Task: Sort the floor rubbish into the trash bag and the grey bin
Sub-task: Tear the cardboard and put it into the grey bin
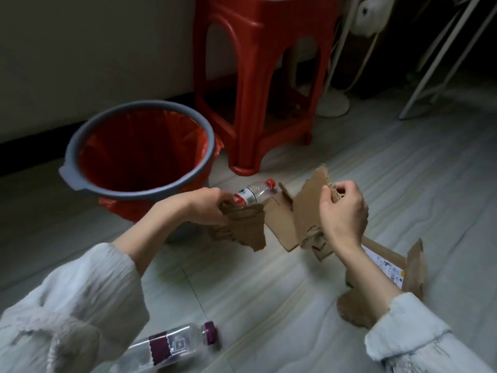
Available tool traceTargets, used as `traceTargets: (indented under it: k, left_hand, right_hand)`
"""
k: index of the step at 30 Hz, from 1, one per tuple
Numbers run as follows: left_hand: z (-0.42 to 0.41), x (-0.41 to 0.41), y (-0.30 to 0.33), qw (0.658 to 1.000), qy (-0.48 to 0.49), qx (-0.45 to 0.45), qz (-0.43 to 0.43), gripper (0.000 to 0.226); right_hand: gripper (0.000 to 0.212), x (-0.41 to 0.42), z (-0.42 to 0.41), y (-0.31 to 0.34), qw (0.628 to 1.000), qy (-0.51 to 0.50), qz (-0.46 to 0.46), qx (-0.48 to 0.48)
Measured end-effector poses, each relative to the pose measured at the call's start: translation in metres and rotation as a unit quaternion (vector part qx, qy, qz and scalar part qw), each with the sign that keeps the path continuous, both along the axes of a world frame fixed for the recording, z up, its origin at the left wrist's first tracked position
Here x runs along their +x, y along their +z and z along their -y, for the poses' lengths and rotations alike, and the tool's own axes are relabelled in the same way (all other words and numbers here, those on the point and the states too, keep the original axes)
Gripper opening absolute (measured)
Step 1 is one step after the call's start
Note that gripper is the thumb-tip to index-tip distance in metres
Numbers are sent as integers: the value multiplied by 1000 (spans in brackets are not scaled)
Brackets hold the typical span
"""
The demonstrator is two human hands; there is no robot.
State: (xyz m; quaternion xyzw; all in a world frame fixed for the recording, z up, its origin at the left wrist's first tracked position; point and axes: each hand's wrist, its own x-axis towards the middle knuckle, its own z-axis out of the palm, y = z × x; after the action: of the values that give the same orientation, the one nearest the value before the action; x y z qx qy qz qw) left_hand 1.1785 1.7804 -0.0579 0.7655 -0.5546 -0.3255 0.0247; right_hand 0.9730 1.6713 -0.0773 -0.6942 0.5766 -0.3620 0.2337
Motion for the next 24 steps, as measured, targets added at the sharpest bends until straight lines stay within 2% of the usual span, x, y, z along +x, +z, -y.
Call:
traceTargets:
  k: [3,6,9,11,12,14,20,24]
  left_hand:
    - [-20,21,42,993,66,-91,-33,28]
    - [-43,47,73,961,152,-221,-68,24]
    - [-69,78,82,897,261,-353,49,24]
    - [-80,93,75,850,314,-405,126,24]
    - [-85,100,69,839,321,-410,155,24]
    - [-92,109,52,839,322,-397,188,26]
    - [-101,109,6,873,296,-311,233,30]
    - [-105,110,-5,894,295,-315,120,44]
  right_hand:
    - [9,23,-13,25,995,52,25,-78]
    - [10,55,-24,43,978,91,45,-180]
    - [14,90,-32,64,954,117,59,-269]
    - [17,109,-36,76,938,134,78,-310]
    - [17,117,-38,80,930,148,90,-323]
    - [17,134,-45,87,917,189,114,-331]
    - [20,169,-60,90,888,262,118,-358]
    - [22,185,-64,88,870,312,100,-370]
